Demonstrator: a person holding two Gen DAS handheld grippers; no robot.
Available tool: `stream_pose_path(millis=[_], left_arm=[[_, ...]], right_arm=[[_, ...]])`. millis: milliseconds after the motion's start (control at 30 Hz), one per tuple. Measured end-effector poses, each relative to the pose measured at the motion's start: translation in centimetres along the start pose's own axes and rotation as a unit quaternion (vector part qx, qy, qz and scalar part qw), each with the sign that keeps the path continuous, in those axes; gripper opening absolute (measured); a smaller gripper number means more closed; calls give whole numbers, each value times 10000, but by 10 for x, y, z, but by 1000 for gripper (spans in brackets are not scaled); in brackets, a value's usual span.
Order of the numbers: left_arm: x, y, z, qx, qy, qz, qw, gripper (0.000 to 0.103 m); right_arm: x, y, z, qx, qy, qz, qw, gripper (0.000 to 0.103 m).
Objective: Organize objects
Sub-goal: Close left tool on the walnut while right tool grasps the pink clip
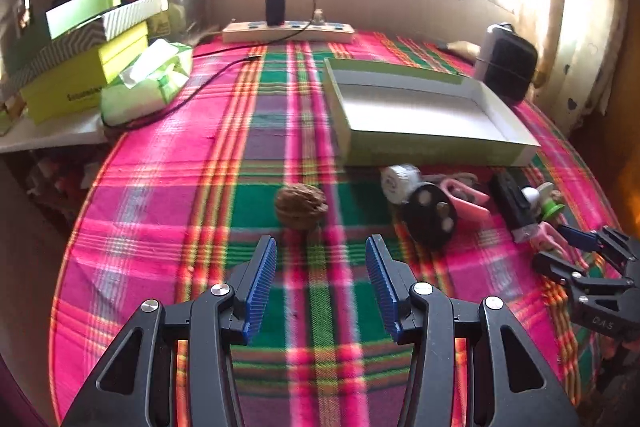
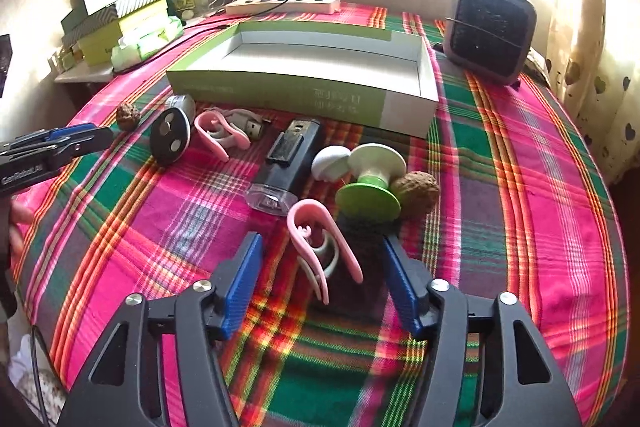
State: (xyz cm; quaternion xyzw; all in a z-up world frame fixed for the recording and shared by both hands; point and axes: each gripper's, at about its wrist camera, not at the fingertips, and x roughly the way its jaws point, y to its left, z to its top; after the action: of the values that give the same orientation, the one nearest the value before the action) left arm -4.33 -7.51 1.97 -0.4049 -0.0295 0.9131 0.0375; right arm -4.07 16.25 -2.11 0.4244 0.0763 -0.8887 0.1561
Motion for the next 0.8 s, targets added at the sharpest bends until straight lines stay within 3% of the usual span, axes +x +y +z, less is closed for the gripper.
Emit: stream_pose_path(millis=[367,500,800], left_arm=[[22,9,14,-21,91,74,9999,45],[32,11,16,-84,238,104,9996,45],[37,12,19,-49,216,133,9997,41]], right_arm=[[1,3,3,3,-34,41,10000,41],[1,2,3,34,-47,28,10000,31],[1,3,5,64,-46,16,10000,25]])
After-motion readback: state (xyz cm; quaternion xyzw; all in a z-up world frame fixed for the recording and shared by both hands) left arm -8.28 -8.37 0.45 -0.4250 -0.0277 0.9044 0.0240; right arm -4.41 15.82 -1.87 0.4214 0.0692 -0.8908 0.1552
